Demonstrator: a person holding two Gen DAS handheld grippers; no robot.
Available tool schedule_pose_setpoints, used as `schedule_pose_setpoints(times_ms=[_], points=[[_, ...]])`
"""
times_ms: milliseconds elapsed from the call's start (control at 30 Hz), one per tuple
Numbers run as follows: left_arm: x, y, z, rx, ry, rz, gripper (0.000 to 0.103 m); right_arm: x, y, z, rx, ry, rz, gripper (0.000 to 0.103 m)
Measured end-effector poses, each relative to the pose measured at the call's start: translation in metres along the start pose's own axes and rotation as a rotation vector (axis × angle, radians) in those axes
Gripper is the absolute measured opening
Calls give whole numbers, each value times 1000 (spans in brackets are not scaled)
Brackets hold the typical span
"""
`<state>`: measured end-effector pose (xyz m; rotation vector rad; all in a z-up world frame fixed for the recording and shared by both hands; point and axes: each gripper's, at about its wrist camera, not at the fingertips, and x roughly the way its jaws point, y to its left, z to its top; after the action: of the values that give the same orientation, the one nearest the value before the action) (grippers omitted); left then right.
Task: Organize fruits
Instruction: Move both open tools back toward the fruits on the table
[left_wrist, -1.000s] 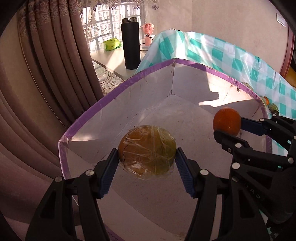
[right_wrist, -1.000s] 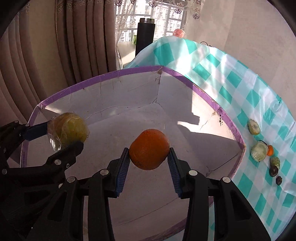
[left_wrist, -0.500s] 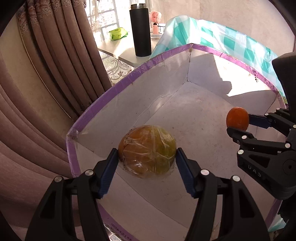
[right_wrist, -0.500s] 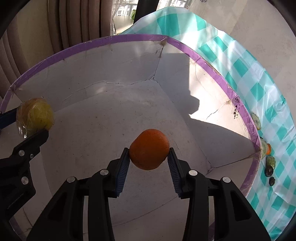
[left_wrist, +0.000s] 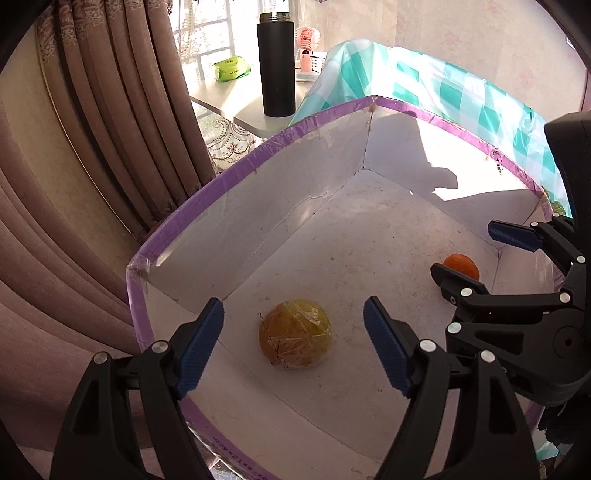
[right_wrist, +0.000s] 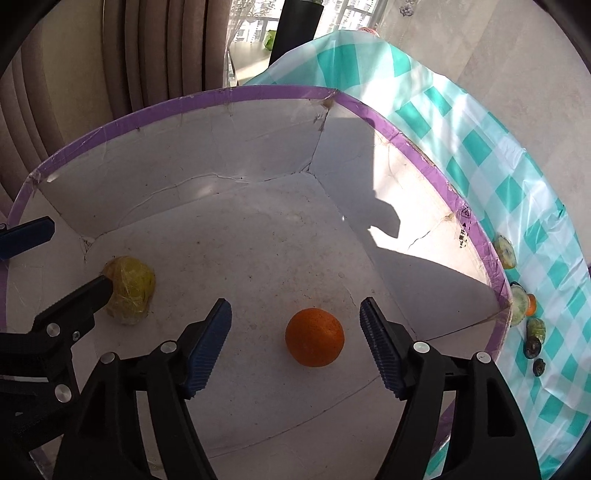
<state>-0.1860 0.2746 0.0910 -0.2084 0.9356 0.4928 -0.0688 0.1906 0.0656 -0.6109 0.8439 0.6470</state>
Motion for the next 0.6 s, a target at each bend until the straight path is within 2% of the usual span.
schedule_pose_setpoints(times_ms=[133, 200, 233, 267, 333, 367, 433, 467, 533, 600], points=[[-8, 1, 1, -20, -46, 37, 80, -20, -14, -8, 65, -123, 31, 77], [-32, -1, 1, -18, -167, 66, 81, -43, -29, -16, 106, -253, 47, 80], [-45, -5, 1, -9, -237, 82, 92, -56, -39, -22, 131, -327, 44, 87], [-61, -11, 1, 1, -315, 101, 99, -70, -51, -31, 160, -410, 36, 86], [-90, -27, -3, 21, -461, 126, 101, -93, -77, -52, 224, -536, 7, 86], [-101, -38, -4, 33, -505, 119, 101, -101, -91, -63, 259, -579, -17, 86], [-114, -64, -5, 76, -534, 37, 101, -110, -122, -87, 343, -633, -66, 86], [-116, -78, -5, 96, -532, -28, 101, -109, -138, -98, 388, -625, -88, 86], [-116, -111, -8, 132, -520, -147, 101, -99, -175, -115, 478, -550, -120, 86], [-112, -151, -15, 188, -498, -235, 101, -84, -212, -136, 579, -461, -157, 86]])
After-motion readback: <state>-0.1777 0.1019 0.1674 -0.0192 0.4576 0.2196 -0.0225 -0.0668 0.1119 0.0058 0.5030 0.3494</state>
